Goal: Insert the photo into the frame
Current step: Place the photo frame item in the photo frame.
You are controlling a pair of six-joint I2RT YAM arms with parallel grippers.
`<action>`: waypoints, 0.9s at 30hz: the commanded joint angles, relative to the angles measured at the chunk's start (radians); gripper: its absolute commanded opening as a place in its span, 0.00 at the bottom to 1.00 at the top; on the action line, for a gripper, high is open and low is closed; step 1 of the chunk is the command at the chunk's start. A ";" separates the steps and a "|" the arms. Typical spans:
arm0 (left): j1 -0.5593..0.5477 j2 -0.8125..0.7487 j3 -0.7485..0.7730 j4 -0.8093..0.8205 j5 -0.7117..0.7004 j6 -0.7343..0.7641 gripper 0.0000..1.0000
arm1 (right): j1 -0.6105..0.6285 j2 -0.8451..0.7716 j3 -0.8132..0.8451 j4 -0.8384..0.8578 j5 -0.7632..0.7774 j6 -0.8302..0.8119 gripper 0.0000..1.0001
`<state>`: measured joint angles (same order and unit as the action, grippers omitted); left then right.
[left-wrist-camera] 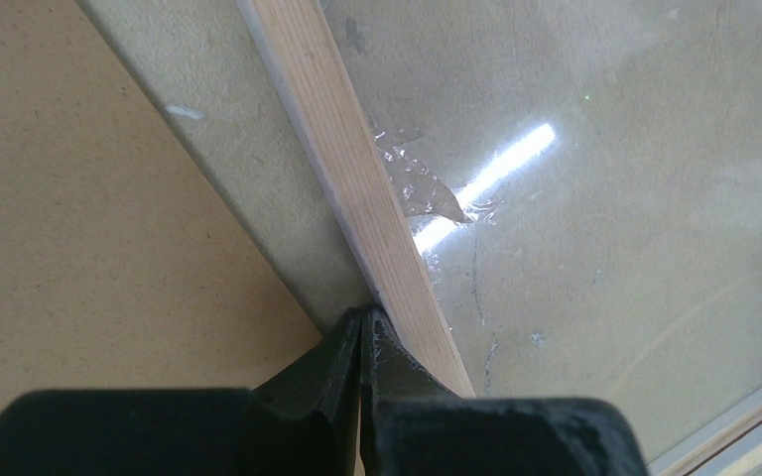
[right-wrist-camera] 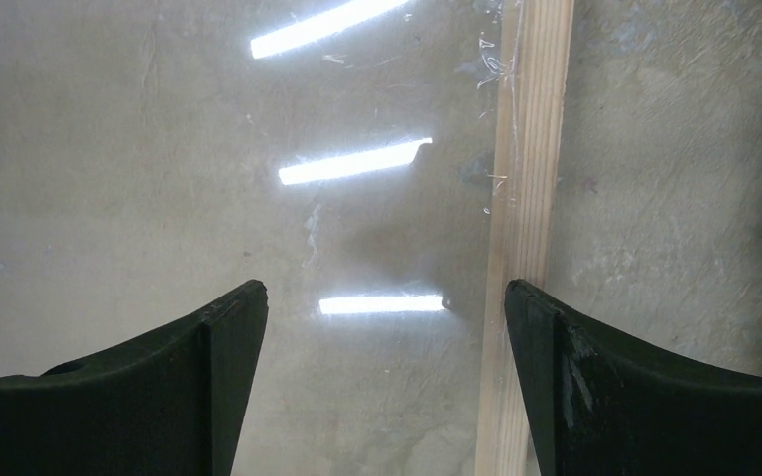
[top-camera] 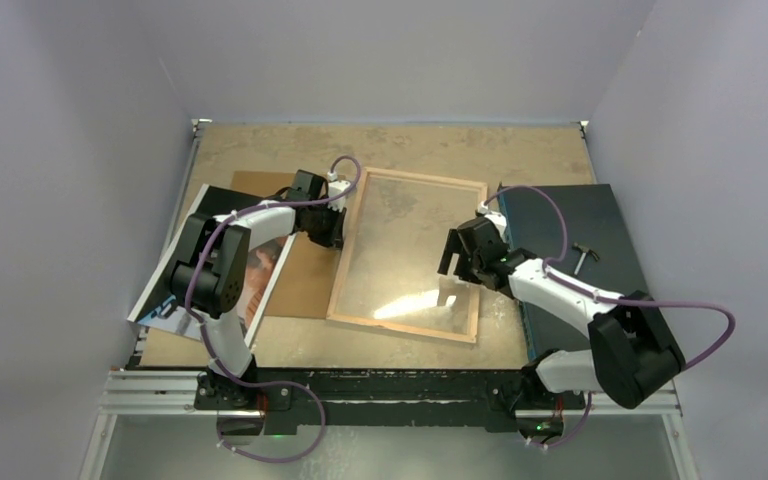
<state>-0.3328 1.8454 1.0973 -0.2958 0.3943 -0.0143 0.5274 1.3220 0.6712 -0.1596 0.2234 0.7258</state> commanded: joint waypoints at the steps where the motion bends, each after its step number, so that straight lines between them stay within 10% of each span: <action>1: -0.031 0.028 -0.002 0.025 0.088 -0.007 0.00 | 0.080 0.012 0.051 0.051 -0.166 0.089 0.89; 27: -0.009 -0.011 0.033 -0.046 0.078 0.010 0.00 | 0.090 -0.100 0.049 -0.113 -0.065 0.049 0.83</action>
<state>-0.3595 1.8507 1.0977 -0.3069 0.4461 -0.0071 0.6163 1.3060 0.7174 -0.1940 0.1463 0.7776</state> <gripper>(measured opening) 0.002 0.871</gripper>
